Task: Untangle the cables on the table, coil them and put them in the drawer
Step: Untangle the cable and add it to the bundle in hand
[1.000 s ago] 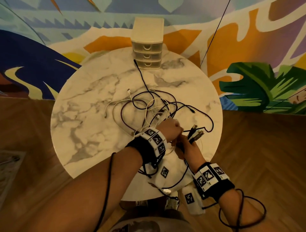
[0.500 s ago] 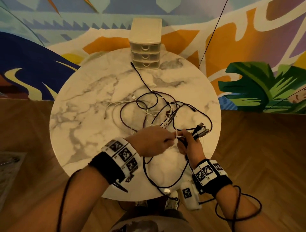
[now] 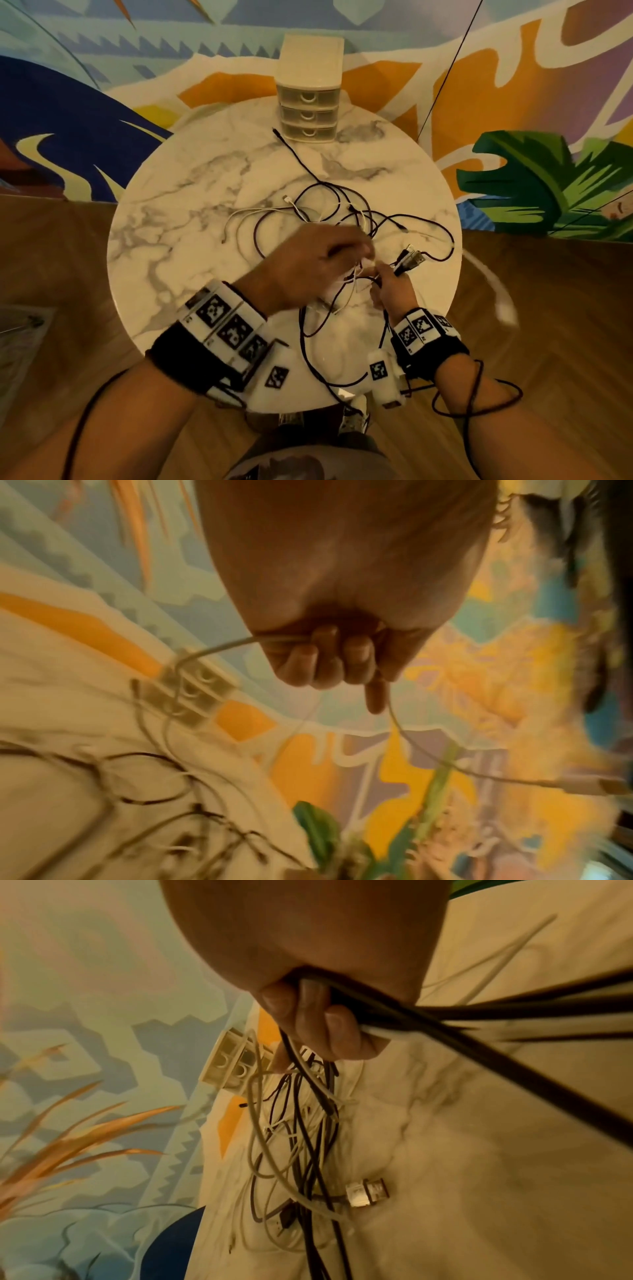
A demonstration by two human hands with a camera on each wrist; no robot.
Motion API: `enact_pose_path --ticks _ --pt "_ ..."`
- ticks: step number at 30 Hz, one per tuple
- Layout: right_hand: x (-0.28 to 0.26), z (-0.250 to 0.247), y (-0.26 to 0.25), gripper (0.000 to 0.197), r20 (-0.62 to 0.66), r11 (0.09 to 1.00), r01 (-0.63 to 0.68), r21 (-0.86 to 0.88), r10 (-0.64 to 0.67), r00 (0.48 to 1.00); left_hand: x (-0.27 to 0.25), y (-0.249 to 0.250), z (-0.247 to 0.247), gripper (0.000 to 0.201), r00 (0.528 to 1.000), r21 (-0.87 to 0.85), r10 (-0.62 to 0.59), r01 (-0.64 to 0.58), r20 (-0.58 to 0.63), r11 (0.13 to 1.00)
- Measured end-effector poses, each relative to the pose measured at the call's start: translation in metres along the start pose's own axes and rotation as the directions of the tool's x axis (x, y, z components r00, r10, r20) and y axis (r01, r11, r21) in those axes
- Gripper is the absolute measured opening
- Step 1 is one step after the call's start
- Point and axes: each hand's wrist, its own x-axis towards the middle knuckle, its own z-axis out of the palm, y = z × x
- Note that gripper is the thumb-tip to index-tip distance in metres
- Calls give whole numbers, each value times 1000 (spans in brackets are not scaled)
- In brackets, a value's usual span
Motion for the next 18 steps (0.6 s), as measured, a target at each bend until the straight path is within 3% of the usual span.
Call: enact_pose_path --ticks 2,6,9,10,11,12,13,14,15,16,17,18 --pt "-5 -3 -2 48 33 999 6 50 -8 999 4 -29 -12 19 970 74 -130 148 -206 986" --pt "-8 -26 -1 50 -8 992 31 121 -30 1000 3 -119 -47 18 807 134 -323 439 -495 889" --pt "-12 -44 2 51 -10 981 61 183 -60 998 -5 -163 -58 33 625 238 -423 703 -655 671" --pt "-16 -49 0 51 -5 976 63 209 -64 998 -5 -164 -53 41 587 271 -422 751 -691 602" --pt "-19 -51 -1 51 1 971 68 229 -70 998 -5 -159 -41 44 599 308 -374 738 -708 600" --pt "-22 -53 -2 50 3 967 74 245 -77 997 -4 -149 -23 39 669 360 -289 655 -684 664" --pt "-24 -53 -4 50 6 963 84 256 -89 996 -5 -133 1 30 778 402 -206 508 -593 761" --pt "-25 -54 -6 50 7 960 97 262 -102 995 -8 -115 31 22 909 450 -138 321 -393 833" --pt "-26 -54 -7 49 6 959 109 260 -115 993 -15 -101 61 19 992 500 -84 121 -97 857" --pt "-26 -54 -9 49 2 959 119 257 -124 992 -24 -87 90 21 975 538 -41 -84 216 839" --pt "-27 -56 -11 49 -2 957 127 260 -131 991 -35 -81 111 24 890 556 -56 -233 453 798" --pt "-27 -57 -13 49 -7 954 131 268 -134 991 -46 -84 125 26 808 590 -123 -308 576 746"
